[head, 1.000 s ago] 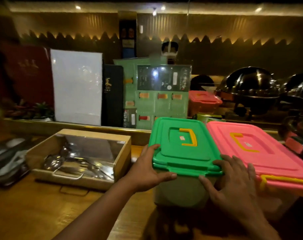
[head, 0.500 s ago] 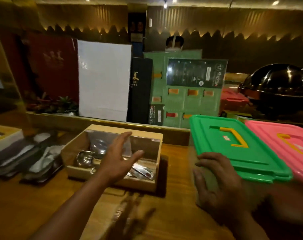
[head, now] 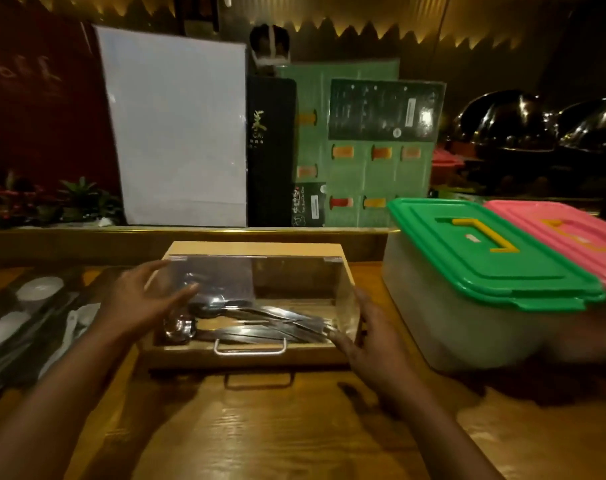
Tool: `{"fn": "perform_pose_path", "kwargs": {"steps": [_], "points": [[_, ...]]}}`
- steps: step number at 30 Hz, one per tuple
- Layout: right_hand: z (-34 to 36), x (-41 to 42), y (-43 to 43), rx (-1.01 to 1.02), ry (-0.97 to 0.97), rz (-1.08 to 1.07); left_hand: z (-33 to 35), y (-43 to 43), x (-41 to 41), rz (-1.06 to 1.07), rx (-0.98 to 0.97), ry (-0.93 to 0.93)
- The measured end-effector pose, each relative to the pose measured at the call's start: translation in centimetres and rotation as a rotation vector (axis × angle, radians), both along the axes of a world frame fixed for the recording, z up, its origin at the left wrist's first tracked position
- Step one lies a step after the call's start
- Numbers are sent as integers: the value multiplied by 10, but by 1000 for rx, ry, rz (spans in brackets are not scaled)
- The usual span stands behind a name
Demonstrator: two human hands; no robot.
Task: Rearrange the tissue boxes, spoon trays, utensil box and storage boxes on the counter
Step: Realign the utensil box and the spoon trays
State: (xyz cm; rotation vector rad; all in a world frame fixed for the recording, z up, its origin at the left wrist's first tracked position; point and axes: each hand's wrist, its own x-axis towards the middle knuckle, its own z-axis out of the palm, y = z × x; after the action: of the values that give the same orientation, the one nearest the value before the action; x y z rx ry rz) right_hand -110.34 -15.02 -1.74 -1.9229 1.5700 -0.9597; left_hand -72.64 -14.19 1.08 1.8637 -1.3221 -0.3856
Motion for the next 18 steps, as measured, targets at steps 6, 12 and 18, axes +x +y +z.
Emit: {"fn": "perform_pose_path", "kwargs": {"steps": [6,12,18], "points": [[6,18,5,25,141,-92,-11,7,20,-207,90,230],[9,20,-1,-2,127,-191,-23,4,23,-220,132,49],[10,2,-14,-2,131,-238,-27,-10,2,-210,97,52]]}}
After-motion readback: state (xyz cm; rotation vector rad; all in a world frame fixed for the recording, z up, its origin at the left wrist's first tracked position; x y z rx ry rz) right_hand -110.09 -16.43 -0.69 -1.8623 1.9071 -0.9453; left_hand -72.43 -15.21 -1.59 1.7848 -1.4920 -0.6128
